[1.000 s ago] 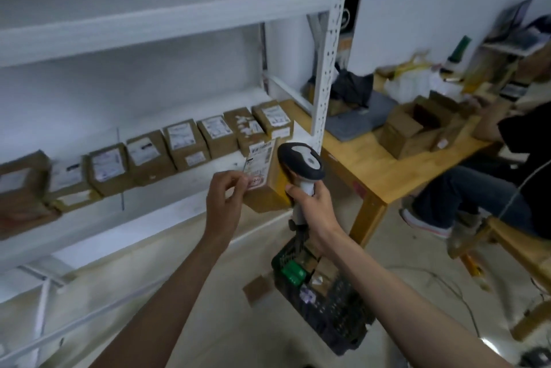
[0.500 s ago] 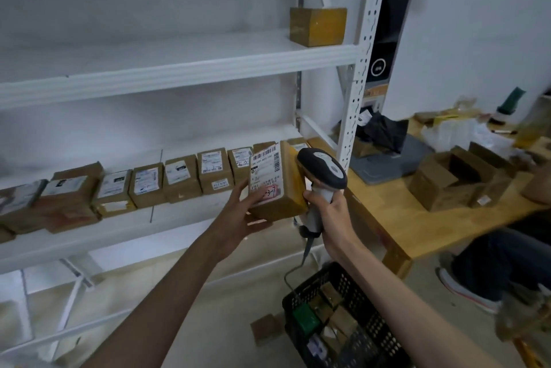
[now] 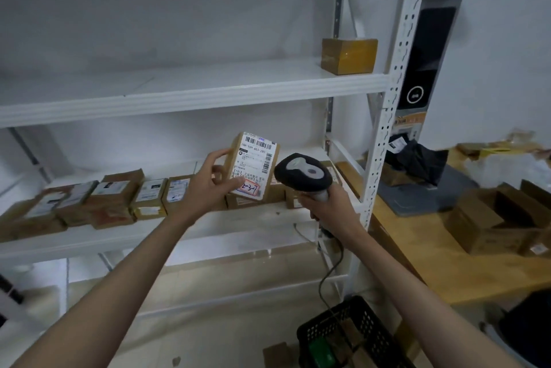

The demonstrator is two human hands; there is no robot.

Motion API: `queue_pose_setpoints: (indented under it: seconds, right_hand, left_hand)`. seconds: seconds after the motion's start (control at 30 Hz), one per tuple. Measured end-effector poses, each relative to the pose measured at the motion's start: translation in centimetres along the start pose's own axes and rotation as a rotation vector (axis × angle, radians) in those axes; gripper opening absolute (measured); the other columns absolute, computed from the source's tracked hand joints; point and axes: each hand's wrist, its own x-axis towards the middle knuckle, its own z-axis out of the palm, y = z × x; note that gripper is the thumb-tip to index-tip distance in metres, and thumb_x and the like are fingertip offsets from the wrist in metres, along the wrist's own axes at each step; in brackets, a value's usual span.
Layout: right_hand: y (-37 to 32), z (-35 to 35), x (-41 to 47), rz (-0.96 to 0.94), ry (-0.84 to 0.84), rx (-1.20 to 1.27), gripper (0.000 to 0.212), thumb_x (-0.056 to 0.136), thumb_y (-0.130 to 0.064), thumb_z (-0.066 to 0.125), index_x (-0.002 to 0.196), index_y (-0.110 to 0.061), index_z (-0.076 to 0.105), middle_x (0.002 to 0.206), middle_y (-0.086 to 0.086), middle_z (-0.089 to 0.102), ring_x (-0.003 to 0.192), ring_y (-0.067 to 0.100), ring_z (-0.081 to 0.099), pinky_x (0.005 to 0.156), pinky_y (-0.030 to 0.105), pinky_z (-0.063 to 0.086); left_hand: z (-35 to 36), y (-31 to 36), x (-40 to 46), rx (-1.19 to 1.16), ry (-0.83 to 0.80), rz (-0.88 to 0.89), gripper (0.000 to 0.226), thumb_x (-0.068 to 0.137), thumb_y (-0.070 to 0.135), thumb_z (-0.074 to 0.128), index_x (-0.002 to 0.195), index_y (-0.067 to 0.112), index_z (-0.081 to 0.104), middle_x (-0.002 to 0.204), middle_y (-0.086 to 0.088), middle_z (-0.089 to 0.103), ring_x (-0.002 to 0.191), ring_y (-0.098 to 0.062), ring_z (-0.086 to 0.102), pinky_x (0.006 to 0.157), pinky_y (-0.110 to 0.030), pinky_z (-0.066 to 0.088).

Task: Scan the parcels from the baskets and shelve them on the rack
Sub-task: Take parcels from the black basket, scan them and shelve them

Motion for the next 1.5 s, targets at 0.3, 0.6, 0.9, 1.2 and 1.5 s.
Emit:
queue_pose_setpoints:
  seconds: [0.3, 0.6, 0.9, 1.2, 1.5]
  right_hand:
    - [-2.9, 0.9, 3.5, -0.336, -0.122, -0.508, 0.038, 0.083, -0.026, 0.071, 0.078, -0.045, 0.039, 0.086, -0.021, 0.045, 0.075, 0.001, 0.051, 0.063, 0.027, 0.047]
    - [-3.3, 0.7, 4.6, -0.403, -0.152, -0.475, 0.038, 0.085, -0.024, 0.070, 0.078, -0.043, 0.038, 0.087, -0.020, 0.046, 0.075, 0.005, 0.053, 0.062, 0.021, 0.041]
    - [-3.2, -2.0, 5.7, -0.316, -0.121, -0.388, 0.022, 0.089, -0.016, 0.073, 0.105, -0.011, 0.060, 0.102, 0.001, 0.062, 0.091, 0.016, 0.060, 0.074, 0.021, 0.049]
    - [-7.1, -5.3, 10.9, -0.144, -0.023, 0.110, 0.030, 0.093, -0.010, 0.069, 0.122, -0.009, 0.061, 0.106, 0.005, 0.072, 0.091, 0.016, 0.072, 0.071, 0.027, 0.060]
    - [-10.7, -6.7, 19.7, -0.165, 0.152, 0.266, 0.037, 0.090, -0.016, 0.075, 0.125, -0.014, 0.063, 0.117, 0.000, 0.070, 0.107, 0.016, 0.067, 0.084, 0.029, 0.062]
  left_hand:
    - [-5.3, 1.2, 2.5, 0.357, 0.075, 0.150, 0.073, 0.085, 0.031, 0.079, 0.146, 0.035, 0.040, 0.134, -0.007, 0.058, 0.107, -0.021, 0.061, 0.079, -0.034, 0.057]
    - [-6.4, 0.9, 3.5, 0.438, 0.124, 0.143, 0.074, 0.086, 0.031, 0.079, 0.148, 0.037, 0.038, 0.137, -0.009, 0.055, 0.107, -0.020, 0.061, 0.070, -0.021, 0.051]
    - [-4.1, 2.4, 5.2, 0.326, 0.150, 0.163, 0.072, 0.086, 0.032, 0.078, 0.147, 0.036, 0.039, 0.135, -0.003, 0.059, 0.108, -0.012, 0.058, 0.070, -0.015, 0.047]
    - [1.1, 7.4, 10.4, -0.068, 0.206, 0.105, 0.066, 0.090, 0.040, 0.073, 0.144, 0.042, 0.037, 0.116, 0.007, 0.061, 0.106, -0.012, 0.063, 0.082, -0.032, 0.057]
    - [4.8, 14.7, 20.2, -0.276, 0.164, -0.014, 0.072, 0.087, 0.052, 0.072, 0.144, 0.036, 0.032, 0.138, -0.005, 0.056, 0.109, -0.028, 0.065, 0.074, -0.036, 0.061]
